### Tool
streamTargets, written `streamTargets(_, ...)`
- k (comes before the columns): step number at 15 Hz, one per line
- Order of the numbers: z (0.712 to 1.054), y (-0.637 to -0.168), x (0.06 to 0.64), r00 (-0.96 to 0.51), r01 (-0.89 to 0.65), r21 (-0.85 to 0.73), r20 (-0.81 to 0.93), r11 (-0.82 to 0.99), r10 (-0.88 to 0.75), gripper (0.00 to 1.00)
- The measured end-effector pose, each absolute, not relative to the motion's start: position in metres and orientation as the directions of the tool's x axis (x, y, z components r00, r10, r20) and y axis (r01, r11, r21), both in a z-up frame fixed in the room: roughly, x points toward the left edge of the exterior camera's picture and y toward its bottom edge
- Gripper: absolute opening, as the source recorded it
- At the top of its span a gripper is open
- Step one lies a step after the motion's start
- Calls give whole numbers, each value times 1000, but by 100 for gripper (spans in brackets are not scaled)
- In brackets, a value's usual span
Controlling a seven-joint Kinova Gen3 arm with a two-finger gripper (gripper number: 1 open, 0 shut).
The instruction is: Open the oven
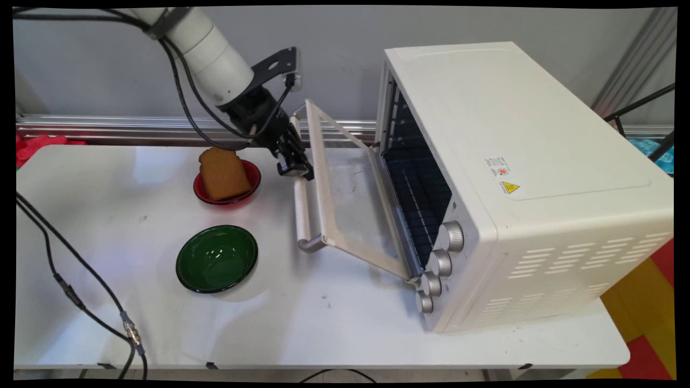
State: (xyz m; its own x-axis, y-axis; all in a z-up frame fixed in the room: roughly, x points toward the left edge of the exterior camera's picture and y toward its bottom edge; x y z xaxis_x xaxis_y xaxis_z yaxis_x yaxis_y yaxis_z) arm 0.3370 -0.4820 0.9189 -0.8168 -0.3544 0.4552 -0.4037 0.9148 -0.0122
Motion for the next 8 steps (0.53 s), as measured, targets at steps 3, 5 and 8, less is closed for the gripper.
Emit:
streamTargets(3,905,-482,348,-802,-426,2,462,905,-378,0)
streamTargets(5,896,-481,356,-795,-437,11,462,899,-392,0)
streamTargets(8,887,-477,367,-786,-451,25,462,892,-410,0)
